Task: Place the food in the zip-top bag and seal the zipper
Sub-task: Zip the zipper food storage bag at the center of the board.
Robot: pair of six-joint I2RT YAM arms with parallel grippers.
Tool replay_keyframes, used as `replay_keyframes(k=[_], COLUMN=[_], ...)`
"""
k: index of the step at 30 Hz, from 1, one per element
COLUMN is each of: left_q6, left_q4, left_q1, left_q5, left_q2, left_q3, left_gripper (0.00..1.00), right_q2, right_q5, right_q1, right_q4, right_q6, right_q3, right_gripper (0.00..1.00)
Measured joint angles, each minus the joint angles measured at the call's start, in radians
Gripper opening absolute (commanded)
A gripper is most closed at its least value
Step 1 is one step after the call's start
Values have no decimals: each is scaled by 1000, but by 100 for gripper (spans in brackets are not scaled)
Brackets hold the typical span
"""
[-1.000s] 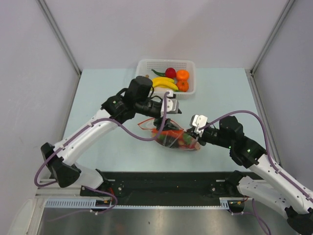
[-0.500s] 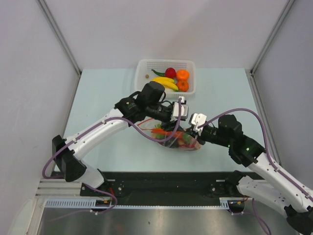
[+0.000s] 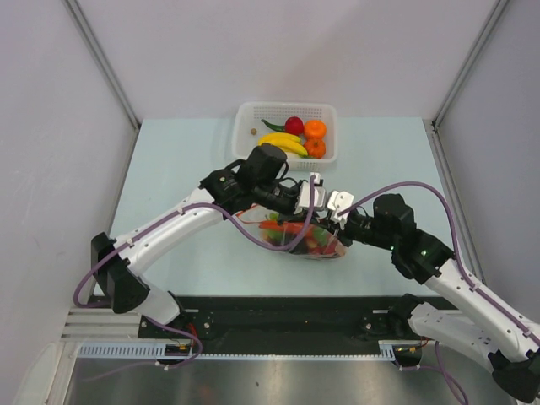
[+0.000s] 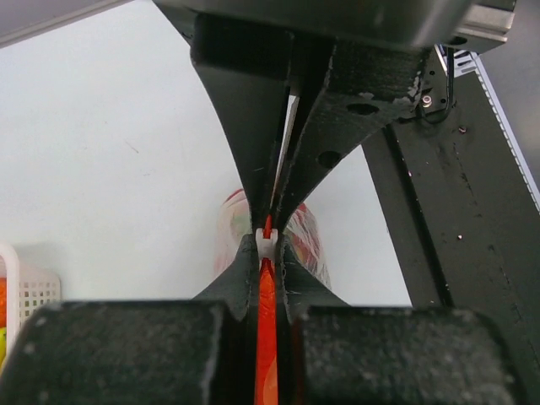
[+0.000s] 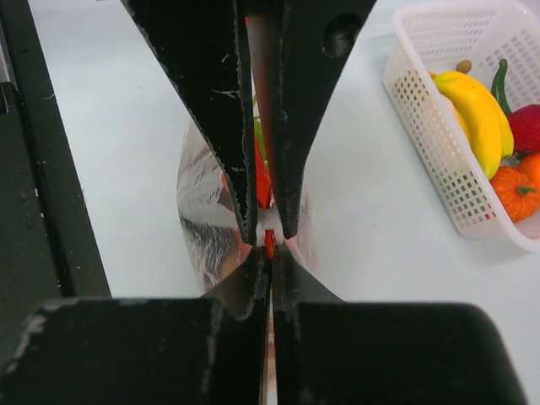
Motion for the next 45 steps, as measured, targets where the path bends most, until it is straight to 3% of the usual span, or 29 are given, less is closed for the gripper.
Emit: replay_keyframes(k=[18,39,45], left_q6=[86,232,239], left_q4=[-109,-283,-296], left_q1=[198,433,450], left_q5=[30,-45,-45], left_q2=[0,-23,-23], left_q3=[-91,-133,-133], left_gripper=[1,0,0], right_q2=[-1,-134,-111], right_q5=[1,19,-13], right_q1=[-92,-256,-296], right_q4=[-11,-109,-106], right_q6=[72,98,99], right_q3=[16,8,8], right_gripper=[0,0,0])
